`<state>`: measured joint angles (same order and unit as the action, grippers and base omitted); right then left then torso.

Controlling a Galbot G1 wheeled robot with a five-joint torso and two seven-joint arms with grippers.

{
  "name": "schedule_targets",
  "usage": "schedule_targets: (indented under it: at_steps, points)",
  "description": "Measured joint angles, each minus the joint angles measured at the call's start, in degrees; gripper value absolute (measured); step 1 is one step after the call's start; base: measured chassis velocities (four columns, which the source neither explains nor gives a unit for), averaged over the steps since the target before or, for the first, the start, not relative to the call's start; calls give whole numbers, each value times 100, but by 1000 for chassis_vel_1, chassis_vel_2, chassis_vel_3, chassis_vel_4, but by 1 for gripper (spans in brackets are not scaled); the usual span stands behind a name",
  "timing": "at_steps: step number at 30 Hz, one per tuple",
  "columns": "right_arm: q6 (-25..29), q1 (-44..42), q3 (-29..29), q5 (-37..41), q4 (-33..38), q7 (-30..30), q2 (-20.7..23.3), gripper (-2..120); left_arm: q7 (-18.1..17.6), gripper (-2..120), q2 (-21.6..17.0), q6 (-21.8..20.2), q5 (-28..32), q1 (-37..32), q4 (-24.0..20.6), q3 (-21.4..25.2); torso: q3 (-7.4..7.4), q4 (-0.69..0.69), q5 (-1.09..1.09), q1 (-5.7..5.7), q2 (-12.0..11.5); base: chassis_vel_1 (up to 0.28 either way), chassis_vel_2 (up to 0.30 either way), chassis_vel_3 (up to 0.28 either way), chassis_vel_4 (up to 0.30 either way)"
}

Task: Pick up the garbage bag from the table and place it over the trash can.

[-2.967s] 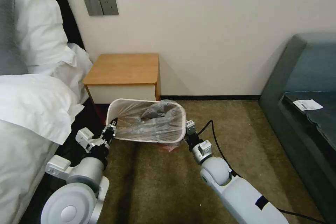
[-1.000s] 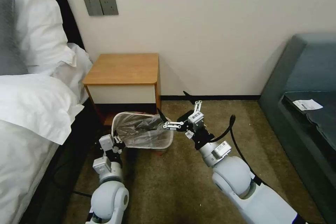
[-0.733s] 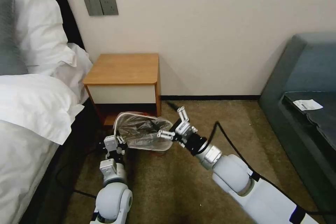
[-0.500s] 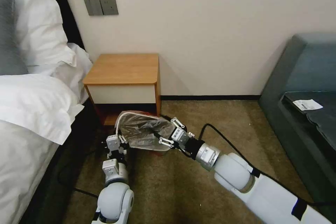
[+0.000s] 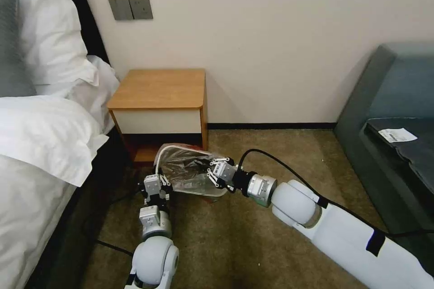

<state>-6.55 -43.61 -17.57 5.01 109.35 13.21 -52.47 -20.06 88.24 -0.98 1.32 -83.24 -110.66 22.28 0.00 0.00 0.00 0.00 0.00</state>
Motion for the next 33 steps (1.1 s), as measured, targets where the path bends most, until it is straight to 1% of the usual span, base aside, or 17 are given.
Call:
schedule_targets:
  at_steps: [8,11,12,15,20,22,24,28,33]
  points:
    - [-259,314,-356,128,-250,-111,-43,0,-18,1,61,-33,-68,75,72,-39,0,0,-1,0,0,0,0,0,0]
    - [-540,640,-735,224,-543,-207,-179,0,-20,1,96,-23,-156,79,110,-66,0,-1,0,0,0,0,0,0,0]
    - [-540,640,-735,224,-543,-207,-179,0,-20,1,96,-23,-156,79,110,-66,0,-1,0,0,0,0,0,0,0]
    - [-826,947,-1146,420,-846,-387,-350,0,-37,1,117,9,-285,66,117,-82,0,-1,1,0,0,0,0,0,0]
    - [-923,1184,-1436,508,-1137,-505,-513,0,-64,1,131,34,-343,50,116,-94,0,-1,2,0,0,0,0,0,0]
    - [-997,1381,-1671,593,-1375,-633,-656,0,-69,1,142,59,-399,45,111,-106,0,0,5,0,0,0,0,0,0]
    - [-1026,1521,-1828,656,-1571,-741,-765,0,-71,1,142,62,-424,38,87,-127,0,-1,3,0,0,0,0,0,0]
    - [-1033,1724,-2046,721,-1850,-886,-911,0,-72,1,141,65,-465,19,50,-172,0,-2,3,0,0,0,0,0,0]
    - [-1028,1904,-2176,753,-2084,-966,-1038,0,-72,1,139,74,-524,-28,1,-234,0,-3,7,0,0,0,0,0,0]
